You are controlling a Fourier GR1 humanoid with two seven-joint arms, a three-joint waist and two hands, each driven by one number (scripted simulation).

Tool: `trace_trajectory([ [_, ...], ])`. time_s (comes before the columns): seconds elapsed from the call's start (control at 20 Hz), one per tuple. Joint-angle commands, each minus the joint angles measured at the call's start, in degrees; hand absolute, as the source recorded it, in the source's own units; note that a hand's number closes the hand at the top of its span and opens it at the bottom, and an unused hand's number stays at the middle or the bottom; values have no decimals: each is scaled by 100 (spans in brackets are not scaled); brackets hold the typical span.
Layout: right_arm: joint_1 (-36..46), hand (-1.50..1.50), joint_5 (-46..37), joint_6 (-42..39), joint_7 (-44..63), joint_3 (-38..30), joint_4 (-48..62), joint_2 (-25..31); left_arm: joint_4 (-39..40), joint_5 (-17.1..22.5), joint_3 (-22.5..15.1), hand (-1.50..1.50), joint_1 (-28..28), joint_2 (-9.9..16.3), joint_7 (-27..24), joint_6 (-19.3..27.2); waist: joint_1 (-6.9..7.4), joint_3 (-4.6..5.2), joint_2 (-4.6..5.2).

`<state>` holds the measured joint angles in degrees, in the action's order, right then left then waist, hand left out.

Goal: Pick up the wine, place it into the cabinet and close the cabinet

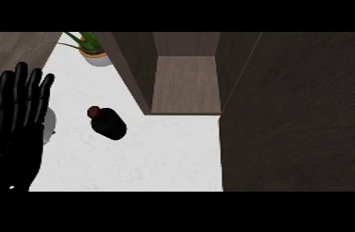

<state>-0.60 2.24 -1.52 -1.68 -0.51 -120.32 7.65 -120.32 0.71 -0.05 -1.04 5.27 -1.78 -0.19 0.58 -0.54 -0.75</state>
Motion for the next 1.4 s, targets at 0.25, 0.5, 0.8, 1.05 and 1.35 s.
trace_trajectory([
  [0.25, -804, -150, 294, -329, 68, 226, -679, -44, 434, -2902, -1581, -150, 31, -516, -173, 2155, -212, 41, 48],
  [0.5, -1146, -150, 1062, -961, 960, 656, -1089, 276, 1291, -1497, -2905, -150, -315, -524, 27, 3800, -262, 55, 65],
  [0.8, -675, -150, 1145, -549, 2017, 710, -1814, 250, 1992, -1740, -3920, -150, -1360, -526, 590, 5256, -132, 56, 72],
  [1.05, -733, -150, 1069, -669, 1998, 672, -1759, 205, 1757, -2453, -4623, -150, -1703, -527, 1588, 5975, -84, 52, 64],
  [1.35, -33, -150, 1099, -125, 3039, 749, -2292, 154, 1965, -2672, -4720, -150, -1827, -526, 1776, 6446, -87, 57, 70],
])
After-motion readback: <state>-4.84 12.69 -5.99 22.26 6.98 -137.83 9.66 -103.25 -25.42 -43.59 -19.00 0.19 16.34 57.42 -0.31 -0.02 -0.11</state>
